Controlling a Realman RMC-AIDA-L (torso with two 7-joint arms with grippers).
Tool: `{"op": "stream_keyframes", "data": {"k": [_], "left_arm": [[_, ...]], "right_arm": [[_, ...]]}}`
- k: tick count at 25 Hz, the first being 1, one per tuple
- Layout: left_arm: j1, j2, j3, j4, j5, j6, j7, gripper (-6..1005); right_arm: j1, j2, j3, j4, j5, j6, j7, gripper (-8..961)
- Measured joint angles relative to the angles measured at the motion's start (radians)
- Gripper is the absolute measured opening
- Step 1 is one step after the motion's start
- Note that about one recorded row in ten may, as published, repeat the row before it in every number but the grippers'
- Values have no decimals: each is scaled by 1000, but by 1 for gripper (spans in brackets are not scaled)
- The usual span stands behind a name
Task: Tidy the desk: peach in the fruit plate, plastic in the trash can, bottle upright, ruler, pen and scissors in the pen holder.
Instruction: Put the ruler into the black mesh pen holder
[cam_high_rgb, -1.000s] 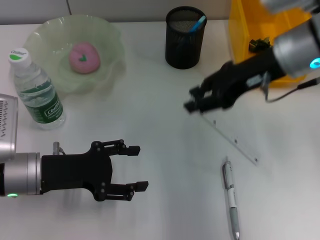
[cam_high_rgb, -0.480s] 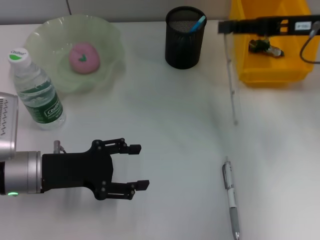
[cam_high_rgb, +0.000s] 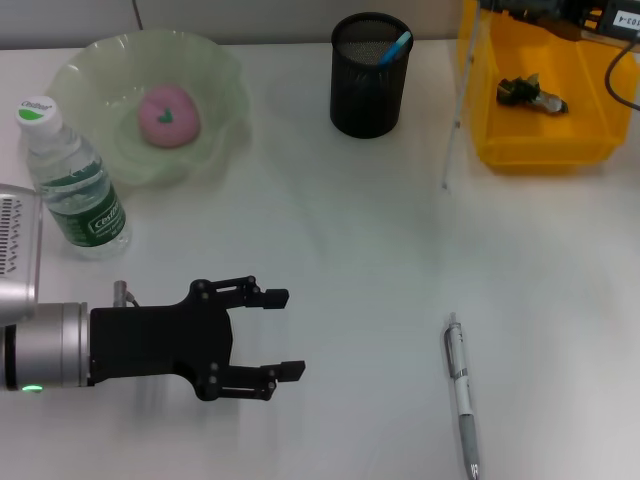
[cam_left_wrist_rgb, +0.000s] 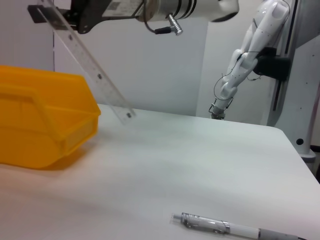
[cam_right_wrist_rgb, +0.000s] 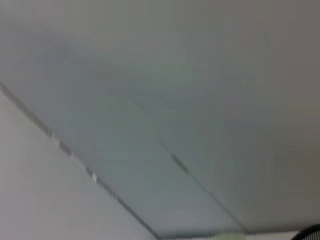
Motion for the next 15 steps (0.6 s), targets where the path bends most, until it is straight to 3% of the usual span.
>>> {"op": "stream_keyframes", "data": {"k": [15], "left_arm": [[-1, -4, 0, 0, 1, 8, 3, 812]], "right_arm": [[18, 14, 4, 110, 133, 164, 79, 380]]}}
